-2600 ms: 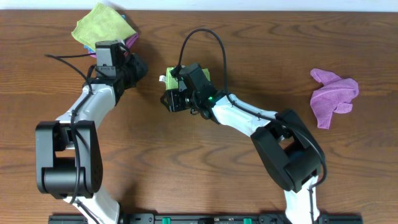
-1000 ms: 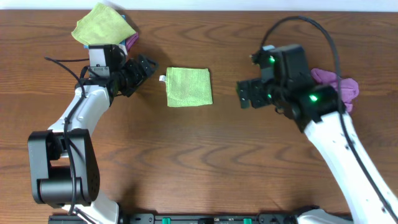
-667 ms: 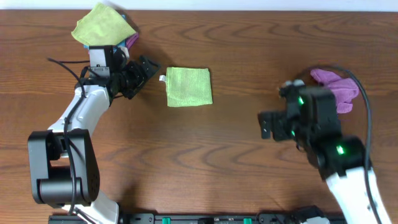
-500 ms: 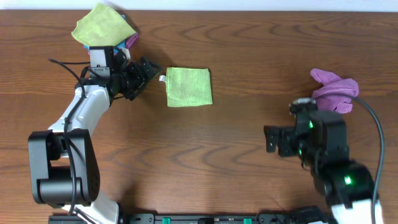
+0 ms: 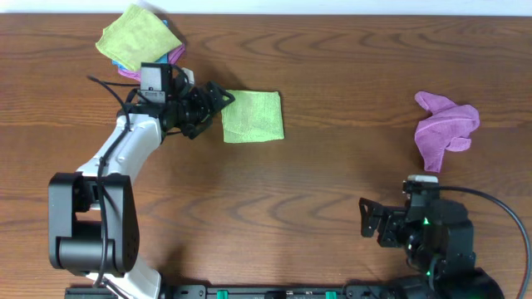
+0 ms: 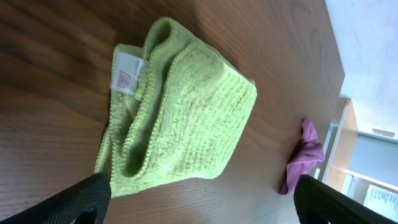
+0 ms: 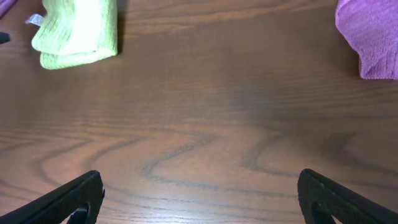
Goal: Fold the cloth
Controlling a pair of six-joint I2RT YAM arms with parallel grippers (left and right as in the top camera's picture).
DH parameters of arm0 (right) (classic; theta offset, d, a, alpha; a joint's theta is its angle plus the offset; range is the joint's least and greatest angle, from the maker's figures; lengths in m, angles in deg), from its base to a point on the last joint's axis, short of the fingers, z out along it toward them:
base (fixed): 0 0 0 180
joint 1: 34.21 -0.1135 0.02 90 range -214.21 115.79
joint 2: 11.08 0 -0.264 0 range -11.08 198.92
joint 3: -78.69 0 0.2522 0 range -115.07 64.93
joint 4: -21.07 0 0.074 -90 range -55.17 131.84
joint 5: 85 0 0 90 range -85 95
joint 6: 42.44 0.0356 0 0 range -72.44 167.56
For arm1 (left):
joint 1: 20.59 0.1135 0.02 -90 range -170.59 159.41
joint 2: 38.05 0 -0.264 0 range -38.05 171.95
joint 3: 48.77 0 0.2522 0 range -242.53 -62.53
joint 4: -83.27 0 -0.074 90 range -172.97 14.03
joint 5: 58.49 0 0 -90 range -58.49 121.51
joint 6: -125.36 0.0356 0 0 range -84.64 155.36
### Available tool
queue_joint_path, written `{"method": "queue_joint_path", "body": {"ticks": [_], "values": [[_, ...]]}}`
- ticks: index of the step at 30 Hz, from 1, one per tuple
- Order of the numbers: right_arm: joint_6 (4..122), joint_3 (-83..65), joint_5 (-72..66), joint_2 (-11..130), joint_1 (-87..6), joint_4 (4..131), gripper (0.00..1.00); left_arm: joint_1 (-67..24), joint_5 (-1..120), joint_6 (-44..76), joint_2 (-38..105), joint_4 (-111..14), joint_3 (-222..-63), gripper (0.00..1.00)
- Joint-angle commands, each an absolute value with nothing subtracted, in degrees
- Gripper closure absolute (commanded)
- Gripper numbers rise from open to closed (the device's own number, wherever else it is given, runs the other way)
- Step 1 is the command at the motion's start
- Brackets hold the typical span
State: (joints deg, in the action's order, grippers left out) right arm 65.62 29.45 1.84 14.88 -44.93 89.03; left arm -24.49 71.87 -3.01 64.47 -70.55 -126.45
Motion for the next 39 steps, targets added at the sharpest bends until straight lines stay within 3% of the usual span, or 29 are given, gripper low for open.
{"method": "queue_joint_path", "body": {"ticks": [1, 15, 39], "values": [[66.8, 29.8, 2.0, 14.6, -44.6, 89.0, 0.01, -24.8, 72.4, -4.1, 63.1, -69.4, -128.0, 0.05], [66.8, 29.8, 1.8, 14.6, -44.7, 88.9, 0.01, -26.4, 66.6, -5.5, 63.2, -58.8, -127.7, 0.05], [66.8, 29.8, 1.8, 14.6, -44.7, 88.9, 0.01, -30.5, 62.3, -11.0, 71.8, -67.0, -127.4, 0.03]]}}
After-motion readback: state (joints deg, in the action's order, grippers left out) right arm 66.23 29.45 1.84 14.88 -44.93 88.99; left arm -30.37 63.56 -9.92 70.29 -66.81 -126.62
